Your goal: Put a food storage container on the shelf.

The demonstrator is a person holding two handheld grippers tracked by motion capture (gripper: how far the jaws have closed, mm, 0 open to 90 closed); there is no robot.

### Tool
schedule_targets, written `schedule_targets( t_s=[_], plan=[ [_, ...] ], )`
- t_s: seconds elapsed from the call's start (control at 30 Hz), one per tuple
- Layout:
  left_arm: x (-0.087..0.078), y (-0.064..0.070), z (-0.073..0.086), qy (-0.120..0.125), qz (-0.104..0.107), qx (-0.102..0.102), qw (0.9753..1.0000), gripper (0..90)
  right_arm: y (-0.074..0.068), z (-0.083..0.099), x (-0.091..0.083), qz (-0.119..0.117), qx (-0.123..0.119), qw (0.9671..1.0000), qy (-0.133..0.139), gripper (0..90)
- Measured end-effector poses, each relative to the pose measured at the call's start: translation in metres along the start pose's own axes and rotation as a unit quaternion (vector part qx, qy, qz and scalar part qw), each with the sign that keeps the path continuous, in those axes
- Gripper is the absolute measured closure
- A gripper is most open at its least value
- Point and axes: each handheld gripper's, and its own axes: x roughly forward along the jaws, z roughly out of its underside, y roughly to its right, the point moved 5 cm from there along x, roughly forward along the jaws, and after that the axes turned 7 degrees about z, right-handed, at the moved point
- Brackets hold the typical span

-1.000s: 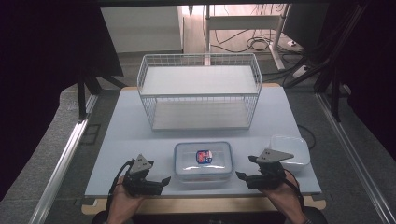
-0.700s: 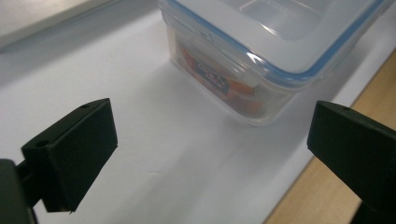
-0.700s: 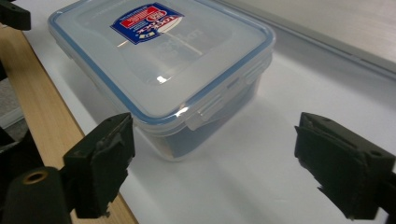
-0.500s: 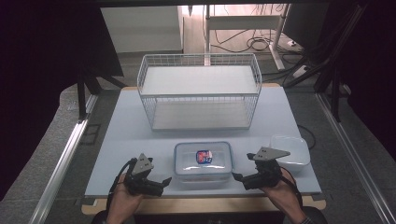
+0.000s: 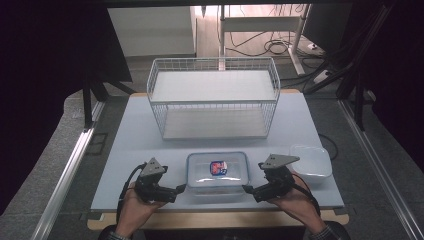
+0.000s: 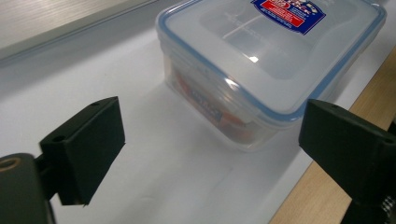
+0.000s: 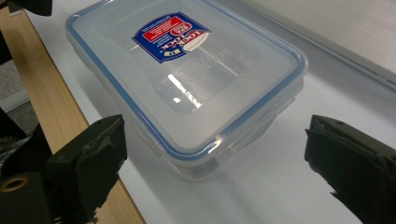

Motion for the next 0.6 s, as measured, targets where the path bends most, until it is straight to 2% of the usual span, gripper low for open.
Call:
schedule_targets(
  t_s=[0.13, 0.27, 0.47, 0.53, 0.6],
  plan=[
    [0.006, 0.001, -0.007, -0.005, -0.007, 0.018, 0.9998, 12.1, 0.002, -0.003, 0.005, 0.002, 0.012, 0.9998, -0.017, 12.7],
    [0.012, -0.001, -0.013, -0.003, 0.007, 0.012, 0.9999, 13.3, 0.006, -0.005, 0.011, -0.007, 0.020, 0.9992, -0.033, 19.2],
    [0.030, -0.008, -0.024, -0.022, 0.012, 0.012, 0.9996, 13.1, 0.013, -0.014, 0.025, -0.007, 0.030, 0.9991, -0.030, 20.3],
    [0.035, -0.012, -0.026, -0.022, 0.027, -0.012, 0.9993, 9.7, 0.013, -0.016, 0.032, -0.008, 0.030, 0.9990, -0.032, 18.2],
    [0.039, -0.016, -0.025, -0.026, 0.051, -0.035, 0.9977, 6.0, 0.016, -0.017, 0.036, -0.019, 0.040, 0.9985, -0.034, 15.0]
  ],
)
